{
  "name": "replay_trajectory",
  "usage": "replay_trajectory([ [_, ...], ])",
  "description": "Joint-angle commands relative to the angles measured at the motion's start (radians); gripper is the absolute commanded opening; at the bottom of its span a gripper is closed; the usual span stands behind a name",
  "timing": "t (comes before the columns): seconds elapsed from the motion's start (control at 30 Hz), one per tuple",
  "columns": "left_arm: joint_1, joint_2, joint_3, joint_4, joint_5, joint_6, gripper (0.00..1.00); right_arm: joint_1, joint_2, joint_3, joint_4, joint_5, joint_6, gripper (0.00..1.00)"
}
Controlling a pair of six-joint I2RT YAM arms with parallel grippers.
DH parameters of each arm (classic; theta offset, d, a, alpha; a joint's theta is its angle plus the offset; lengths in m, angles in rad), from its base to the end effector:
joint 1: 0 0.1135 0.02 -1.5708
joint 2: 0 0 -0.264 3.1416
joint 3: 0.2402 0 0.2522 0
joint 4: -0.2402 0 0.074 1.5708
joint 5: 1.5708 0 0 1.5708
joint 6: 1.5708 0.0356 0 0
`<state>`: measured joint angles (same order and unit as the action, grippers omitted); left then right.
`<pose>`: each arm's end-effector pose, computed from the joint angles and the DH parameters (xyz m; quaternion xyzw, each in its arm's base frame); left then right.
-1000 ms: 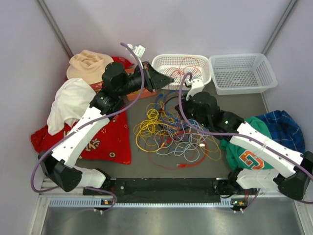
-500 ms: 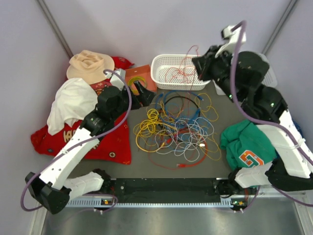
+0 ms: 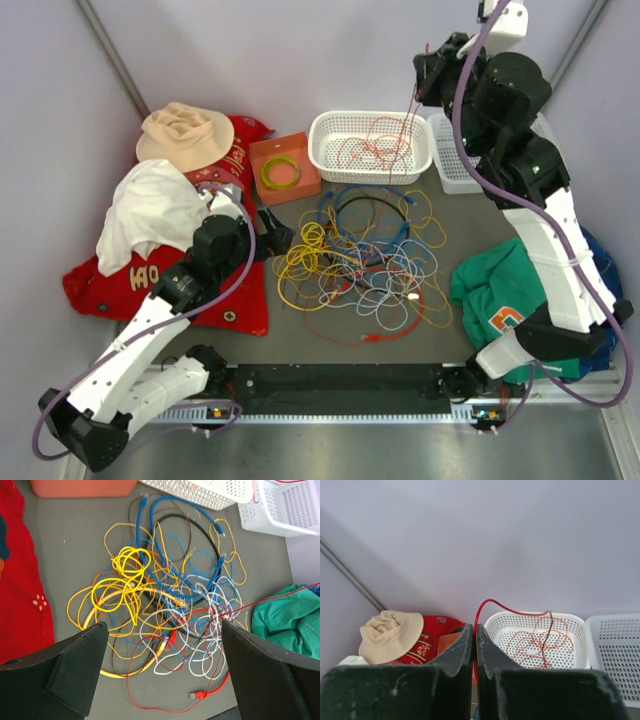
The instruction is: Untangle the cables
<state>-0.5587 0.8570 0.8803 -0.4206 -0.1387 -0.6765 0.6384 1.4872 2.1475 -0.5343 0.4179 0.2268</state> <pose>0.1649 -0.0973 0.3365 -0.0872 0.8270 -0.2728 0.4837 0.2177 0.1435 0.5876 0.0202 0.6650 0.1832 0.7238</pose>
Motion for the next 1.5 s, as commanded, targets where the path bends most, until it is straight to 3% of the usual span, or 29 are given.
replay_trajectory([
  [0.0,0.003,-0.029,-0.047,0.06,0.071,-0.018,0.99,-0.003,0.051,0.207,0.127,-0.043,-0.018,0.0],
  [0.03,0.003,-0.032,-0.056,0.09,0.091,-0.027,0.99,-0.003,0.065,0.279,0.111,-0.06,-0.011,0.0],
  [0.13,0.003,-0.042,-0.121,0.326,0.213,-0.029,0.99,-0.003,0.033,0.24,0.093,-0.105,0.058,0.0],
  [0.33,-0.001,-0.03,-0.36,1.184,0.29,0.063,0.99,-0.003,-0.037,0.184,0.013,-0.156,0.219,0.0],
  [0.4,-0.003,0.037,-0.363,1.409,0.327,0.106,0.99,-0.003,-0.048,0.181,-0.029,-0.174,0.267,0.0],
  [0.57,-0.049,0.241,-0.29,1.715,0.476,0.227,0.98,-0.003,-0.07,0.169,-0.087,-0.203,0.316,0.0],
  [0.63,-0.114,0.284,-0.245,1.737,0.53,0.337,0.98,-0.003,-0.073,0.166,-0.111,-0.209,0.319,0.0],
  [0.8,-0.274,0.398,-0.136,1.559,0.576,0.658,0.98,-0.003,-0.082,0.15,-0.145,-0.237,0.332,0.0],
  [0.97,-0.299,0.535,-0.126,1.603,0.561,0.692,0.97,-0.002,-0.096,0.109,-0.151,-0.264,0.342,0.0],
  [1.3,-0.288,0.766,-0.064,1.649,0.495,0.703,0.86,-0.003,-0.123,0.038,-0.148,-0.329,0.365,0.0],
  [1.4,-0.279,0.816,-0.034,1.648,0.499,0.68,0.69,-0.003,-0.137,0.017,-0.145,-0.332,0.362,0.0],
  [1.43,-0.274,0.826,-0.027,1.648,0.498,0.678,0.53,-0.002,-0.14,0.003,-0.144,-0.332,0.362,0.0],
  [1.47,-0.271,0.842,-0.024,1.649,0.496,0.678,0.45,-0.003,-0.148,0.0,-0.144,-0.33,0.361,0.0],
])
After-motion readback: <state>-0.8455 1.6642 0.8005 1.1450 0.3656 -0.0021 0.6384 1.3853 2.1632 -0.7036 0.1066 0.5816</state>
